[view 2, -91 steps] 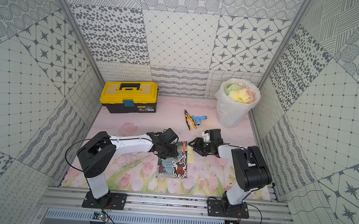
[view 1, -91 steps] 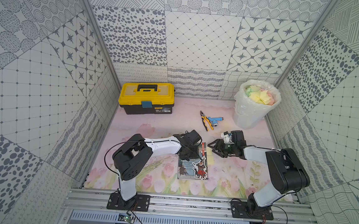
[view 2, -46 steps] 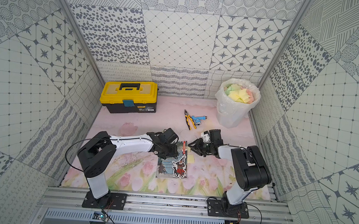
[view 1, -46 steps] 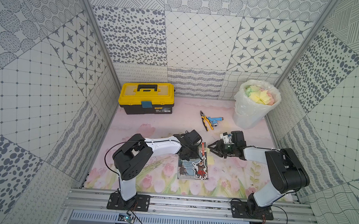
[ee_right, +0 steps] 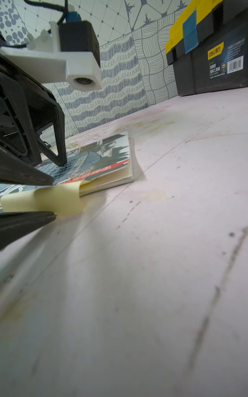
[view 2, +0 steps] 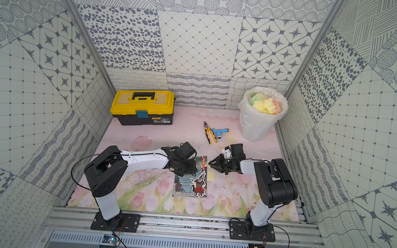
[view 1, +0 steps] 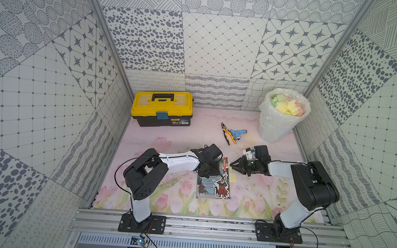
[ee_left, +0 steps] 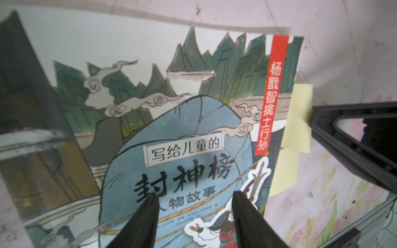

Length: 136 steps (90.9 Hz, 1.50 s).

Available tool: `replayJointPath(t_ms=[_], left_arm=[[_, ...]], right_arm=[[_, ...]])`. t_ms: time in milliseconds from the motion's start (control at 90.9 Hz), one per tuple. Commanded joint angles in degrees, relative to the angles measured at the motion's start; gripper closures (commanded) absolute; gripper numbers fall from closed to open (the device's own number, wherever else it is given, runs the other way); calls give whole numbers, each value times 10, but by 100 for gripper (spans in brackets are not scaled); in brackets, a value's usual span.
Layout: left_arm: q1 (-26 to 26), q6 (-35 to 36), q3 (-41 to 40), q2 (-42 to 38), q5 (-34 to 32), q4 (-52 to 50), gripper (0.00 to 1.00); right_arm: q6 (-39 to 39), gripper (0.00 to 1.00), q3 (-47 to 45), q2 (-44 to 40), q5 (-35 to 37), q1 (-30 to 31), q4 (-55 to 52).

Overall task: Peel off the used sticky note
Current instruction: Open the book at the center of the board.

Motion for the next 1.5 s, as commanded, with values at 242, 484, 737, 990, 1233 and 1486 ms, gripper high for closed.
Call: replayJointPath(t_ms=[242,484,737,990,1233,1486], left_arm=[[4,11,-16,22,-6,-17,42],[5,16,-23,4,-2,-8,43],[11,24,-37,-46,19,8,41],[46,26,-71,-133,73,38,35],[90,43,-108,-220,114,46,29],[144,56,-141,-316,131,21,23]], right_arm=[[-22,96,20,10,8,6,-10],[-19,100,18,-8,1,8,-12],[-15,100,18,-42,1,17,-24],[-4,100,31,-79,5,45,-42],[14,100,49,-93,9,79,-45],[43,100,68,-100,18,125,-35]])
